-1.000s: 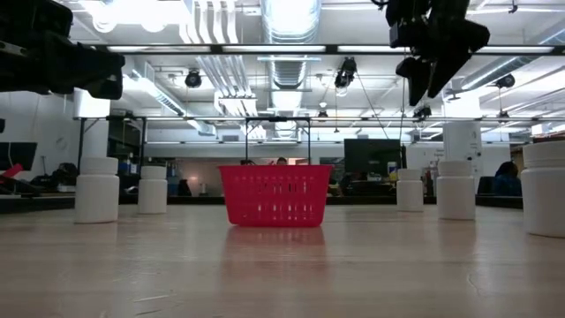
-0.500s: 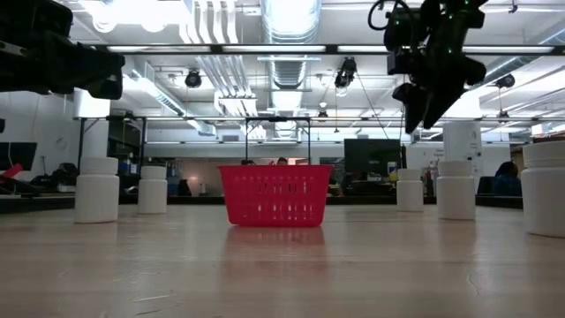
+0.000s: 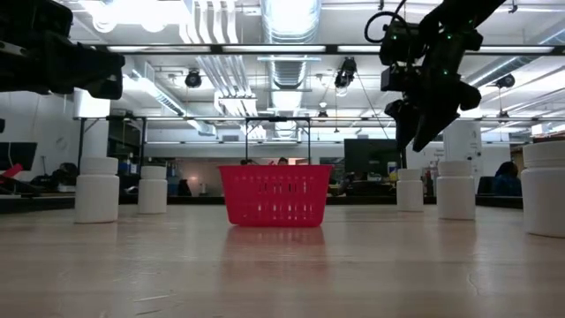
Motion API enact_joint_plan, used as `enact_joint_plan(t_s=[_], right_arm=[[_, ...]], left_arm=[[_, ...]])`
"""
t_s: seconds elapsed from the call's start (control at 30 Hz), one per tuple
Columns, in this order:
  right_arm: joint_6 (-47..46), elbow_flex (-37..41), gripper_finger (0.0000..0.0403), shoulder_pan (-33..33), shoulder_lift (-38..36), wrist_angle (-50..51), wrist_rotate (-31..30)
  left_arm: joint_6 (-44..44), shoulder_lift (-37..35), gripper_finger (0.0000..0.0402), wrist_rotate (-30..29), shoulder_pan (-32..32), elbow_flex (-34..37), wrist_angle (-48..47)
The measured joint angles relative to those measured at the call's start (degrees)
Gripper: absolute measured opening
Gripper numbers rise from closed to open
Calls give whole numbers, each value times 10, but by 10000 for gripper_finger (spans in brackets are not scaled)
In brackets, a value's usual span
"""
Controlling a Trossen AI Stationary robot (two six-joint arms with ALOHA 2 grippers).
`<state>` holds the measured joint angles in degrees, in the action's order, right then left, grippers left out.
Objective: Pick and place pill bottles into a basket
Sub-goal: Put the white medicine bottle into the red bin
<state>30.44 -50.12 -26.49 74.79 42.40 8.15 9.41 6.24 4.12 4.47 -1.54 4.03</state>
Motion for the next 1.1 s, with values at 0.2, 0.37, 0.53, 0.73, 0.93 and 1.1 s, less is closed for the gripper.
enact_joint_plan(t_s=[0.2,0.37,0.53,0.73,0.93,1.1], right_arm=[[-4,-1,266,10,46,-19,0],[-6,-19,266,10,85,-24,-2],[-3,-23,265,10,117,-23,-3],[0,-23,260,10,132,-22,-7],[14,-23,259,10,122,-7,-57],[17,-23,260,6,122,-3,-61]], left_arm=[[0,0,2,0,0,0,0],[0,0,2,0,0,0,0],[0,0,2,0,0,0,0],[0,0,2,0,0,0,0],[0,0,2,0,0,0,0],[0,0,2,0,0,0,0]])
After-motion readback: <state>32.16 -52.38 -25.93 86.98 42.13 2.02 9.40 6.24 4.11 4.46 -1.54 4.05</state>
